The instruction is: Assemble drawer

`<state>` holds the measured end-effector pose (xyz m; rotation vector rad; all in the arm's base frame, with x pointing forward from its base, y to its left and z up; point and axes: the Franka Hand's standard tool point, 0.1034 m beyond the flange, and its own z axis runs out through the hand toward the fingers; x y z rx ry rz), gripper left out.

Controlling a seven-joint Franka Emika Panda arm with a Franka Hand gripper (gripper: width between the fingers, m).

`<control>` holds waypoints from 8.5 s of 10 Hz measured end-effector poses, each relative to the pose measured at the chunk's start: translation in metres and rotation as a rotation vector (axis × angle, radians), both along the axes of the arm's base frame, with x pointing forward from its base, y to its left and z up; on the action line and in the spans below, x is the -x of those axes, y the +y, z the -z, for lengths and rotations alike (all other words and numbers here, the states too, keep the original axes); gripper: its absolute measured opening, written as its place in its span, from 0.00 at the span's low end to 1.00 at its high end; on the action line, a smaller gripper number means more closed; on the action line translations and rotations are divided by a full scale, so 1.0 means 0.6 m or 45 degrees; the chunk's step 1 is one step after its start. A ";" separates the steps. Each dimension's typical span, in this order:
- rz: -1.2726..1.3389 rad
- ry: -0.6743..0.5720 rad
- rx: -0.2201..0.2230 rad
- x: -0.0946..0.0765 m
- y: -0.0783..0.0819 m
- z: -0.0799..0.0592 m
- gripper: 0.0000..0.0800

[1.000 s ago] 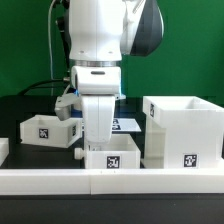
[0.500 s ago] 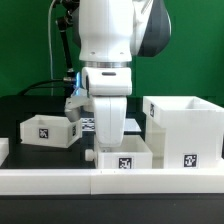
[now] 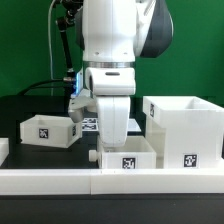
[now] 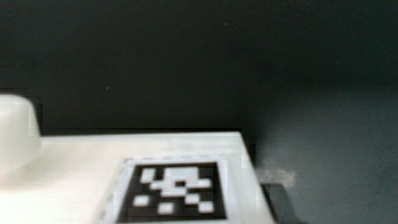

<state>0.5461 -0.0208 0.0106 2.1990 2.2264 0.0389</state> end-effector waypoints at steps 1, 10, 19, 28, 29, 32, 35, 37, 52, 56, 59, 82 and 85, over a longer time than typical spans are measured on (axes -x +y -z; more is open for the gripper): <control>-0.002 0.000 0.000 -0.001 0.005 0.001 0.05; 0.025 -0.014 0.003 -0.003 0.021 0.004 0.05; 0.018 0.043 0.018 0.000 0.019 0.003 0.05; -0.027 0.051 0.038 -0.001 0.016 0.002 0.05; -0.029 0.051 0.038 -0.001 0.018 0.003 0.05; -0.049 0.050 0.036 -0.002 0.033 0.002 0.05; -0.064 0.050 0.037 -0.002 0.043 0.003 0.05; -0.063 0.049 0.037 -0.002 0.043 0.003 0.05; 0.011 0.052 0.069 -0.040 0.005 -0.101 0.81; -0.028 0.067 0.069 -0.042 -0.016 -0.102 0.81; -0.050 0.097 -0.036 -0.047 -0.043 -0.080 0.81; 0.019 0.132 -0.327 -0.068 0.040 -0.010 0.81; 0.015 0.135 -0.328 -0.057 0.048 0.004 0.81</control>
Offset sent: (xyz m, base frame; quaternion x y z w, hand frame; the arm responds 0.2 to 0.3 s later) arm 0.0045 0.0089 -0.0033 0.0065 -0.0159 -0.0038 0.9998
